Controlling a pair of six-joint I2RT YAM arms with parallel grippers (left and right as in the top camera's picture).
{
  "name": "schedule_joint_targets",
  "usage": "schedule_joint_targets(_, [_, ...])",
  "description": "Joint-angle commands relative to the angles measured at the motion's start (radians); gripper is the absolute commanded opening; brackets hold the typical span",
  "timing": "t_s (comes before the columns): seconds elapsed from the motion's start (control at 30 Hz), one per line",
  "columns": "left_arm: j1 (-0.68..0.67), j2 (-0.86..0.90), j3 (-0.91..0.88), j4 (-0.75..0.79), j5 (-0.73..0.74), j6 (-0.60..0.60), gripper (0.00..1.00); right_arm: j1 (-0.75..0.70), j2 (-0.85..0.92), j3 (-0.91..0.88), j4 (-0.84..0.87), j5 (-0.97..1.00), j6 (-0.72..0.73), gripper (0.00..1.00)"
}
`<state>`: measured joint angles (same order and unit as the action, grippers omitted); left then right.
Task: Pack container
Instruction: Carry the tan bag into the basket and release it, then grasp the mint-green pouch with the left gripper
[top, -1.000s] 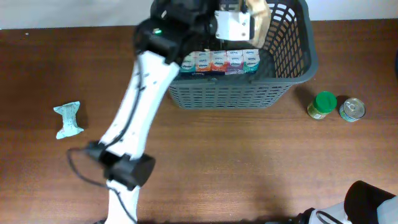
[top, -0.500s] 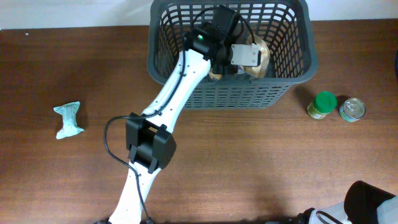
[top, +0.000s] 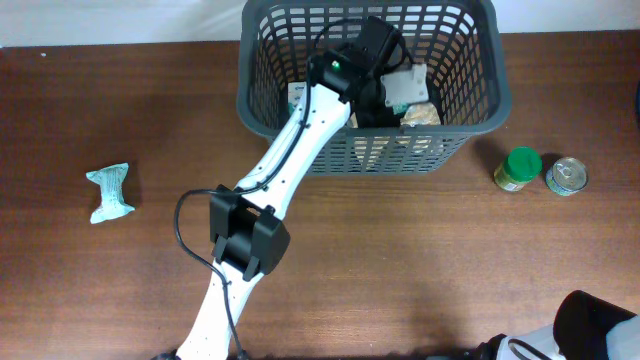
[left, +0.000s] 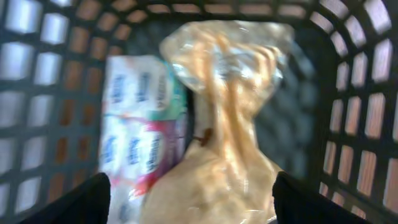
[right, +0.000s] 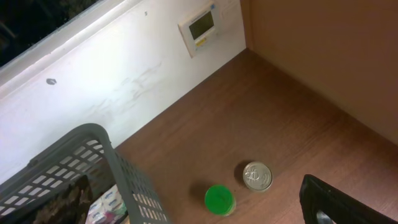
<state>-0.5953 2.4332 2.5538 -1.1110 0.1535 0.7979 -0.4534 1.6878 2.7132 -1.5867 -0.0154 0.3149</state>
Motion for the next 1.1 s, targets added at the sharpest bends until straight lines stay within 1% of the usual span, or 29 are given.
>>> schedule_joint_targets(0.0, [0.023,-0.048,0.161,-0.027,-0.14,-0.217,0.83,-0.008,0.004,0.003,0.003,0.005,0.008,0.99])
schedule_joint_targets(0.07, [0.04,-0.081,0.25,-0.083,-0.182,-0.235,0.87,-0.008,0.004,0.003,0.003,0.005,0.008,0.99])
schedule_joint_targets(0.13, [0.063,-0.115,0.322,-0.14,-0.192,-0.265,0.87,-0.008,0.004,0.003,0.003,0.005,0.008,0.99])
schedule_joint_targets(0.23, [0.139,-0.192,0.425,-0.264,-0.196,-0.393,0.87,-0.008,0.004,0.003,0.003,0.005,0.008,0.99])
schedule_joint_targets(0.27, [0.162,-0.21,0.438,-0.294,-0.196,-0.427,0.84,-0.008,0.004,0.003,0.003,0.005,0.008,0.99])
schedule_joint_targets(0.33, [0.219,-0.248,0.448,-0.359,-0.205,-0.484,0.72,-0.008,0.004,0.003,0.003,0.005,0.008,0.99])
schedule_joint_targets(0.4, [0.276,-0.271,0.448,-0.418,-0.27,-0.554,0.62,-0.008,0.004,0.003,0.003,0.005,0.008,0.99])
schedule_joint_targets(0.47, [0.346,-0.281,0.448,-0.488,-0.337,-0.626,0.61,-0.008,0.004,0.003,0.003,0.005,0.008,0.99])
schedule_joint_targets(0.5, [0.383,-0.281,0.447,-0.52,-0.341,-0.634,0.61,-0.008,0.004,0.003,0.003,0.005,0.008,0.99])
schedule_joint_targets(0.53, [0.453,-0.276,0.439,-0.576,-0.341,-0.649,0.61,-0.008,0.004,0.003,0.003,0.005,0.008,0.99])
schedule_joint_targets(0.67, [0.588,-0.272,0.345,-0.576,-0.285,-0.656,0.62,-0.008,0.004,0.003,0.003,0.005,0.008,0.99])
schedule_joint_targets(0.7, [0.645,-0.272,0.276,-0.576,-0.266,-0.656,0.62,-0.008,0.004,0.003,0.003,0.005,0.008,0.99])
schedule_joint_targets(0.77, [0.698,-0.272,0.196,-0.576,-0.262,-0.656,0.62,-0.008,0.004,0.003,0.003,0.005,0.008,0.99])
schedule_joint_targets(0.93, [0.844,-0.272,-0.09,-0.568,-0.211,-0.654,0.62,-0.008,0.004,0.003,0.003,0.005,0.008,0.99])
schedule_joint_targets(1.0, [0.902,-0.272,-0.209,-0.536,-0.169,-0.639,0.62,-0.008,0.004,0.003,0.003,0.005,0.008,0.99])
schedule_joint_targets(1.07, [0.951,-0.272,-0.318,-0.472,-0.115,-0.608,0.63,-0.008,0.004,0.003,0.003,0.005,0.008,0.99])
